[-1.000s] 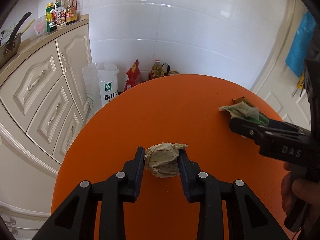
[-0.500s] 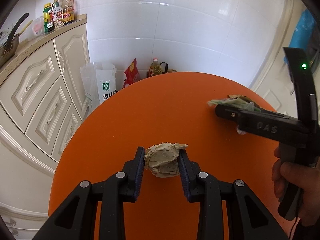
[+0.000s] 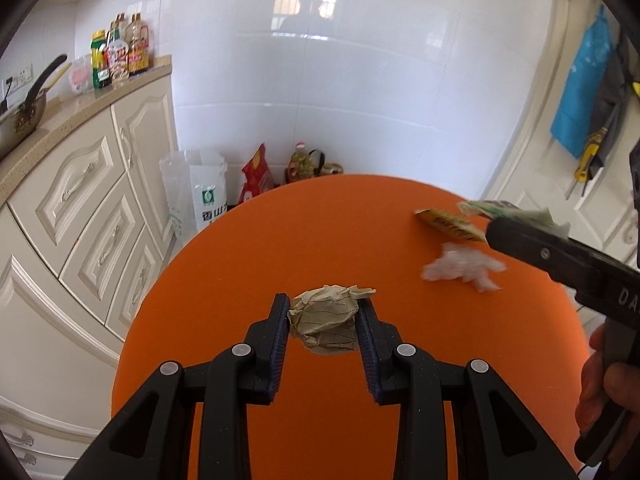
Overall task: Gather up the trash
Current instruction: 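Carry the paper and carton in both grippers over the blue bucket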
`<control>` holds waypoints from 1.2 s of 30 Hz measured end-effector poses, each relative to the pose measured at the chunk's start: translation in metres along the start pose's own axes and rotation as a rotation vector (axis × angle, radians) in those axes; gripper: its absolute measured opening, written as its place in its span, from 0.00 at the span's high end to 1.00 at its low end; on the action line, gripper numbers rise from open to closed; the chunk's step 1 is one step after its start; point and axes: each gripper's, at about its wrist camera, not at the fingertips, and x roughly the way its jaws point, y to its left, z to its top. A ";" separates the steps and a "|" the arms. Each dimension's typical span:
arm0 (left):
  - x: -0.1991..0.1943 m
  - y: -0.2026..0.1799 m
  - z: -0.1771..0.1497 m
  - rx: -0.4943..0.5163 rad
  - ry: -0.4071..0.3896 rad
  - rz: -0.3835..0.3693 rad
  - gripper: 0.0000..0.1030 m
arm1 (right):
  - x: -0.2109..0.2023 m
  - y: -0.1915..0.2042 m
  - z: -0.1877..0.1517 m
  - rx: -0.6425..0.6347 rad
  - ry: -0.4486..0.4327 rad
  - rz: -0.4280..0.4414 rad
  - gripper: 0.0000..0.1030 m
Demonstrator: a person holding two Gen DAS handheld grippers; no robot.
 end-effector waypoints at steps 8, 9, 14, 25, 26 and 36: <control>-0.063 -0.051 -0.020 0.070 -0.071 -0.062 0.72 | -0.078 -0.020 -0.027 0.037 -0.063 -0.049 0.32; -0.073 -0.060 -0.023 0.084 -0.080 -0.078 0.72 | -0.085 -0.022 -0.030 0.043 -0.069 -0.054 0.32; -0.110 -0.100 -0.038 0.149 -0.110 -0.143 0.72 | -0.138 -0.044 -0.051 0.087 -0.120 -0.098 0.32; -0.154 -0.194 -0.076 0.290 -0.106 -0.313 0.72 | -0.252 -0.111 -0.112 0.201 -0.212 -0.255 0.32; -0.154 -0.204 -0.077 0.311 -0.103 -0.328 0.72 | -0.259 -0.116 -0.117 0.209 -0.216 -0.269 0.32; -0.125 -0.310 -0.115 0.507 0.047 -0.513 0.72 | -0.323 -0.209 -0.222 0.433 -0.151 -0.485 0.32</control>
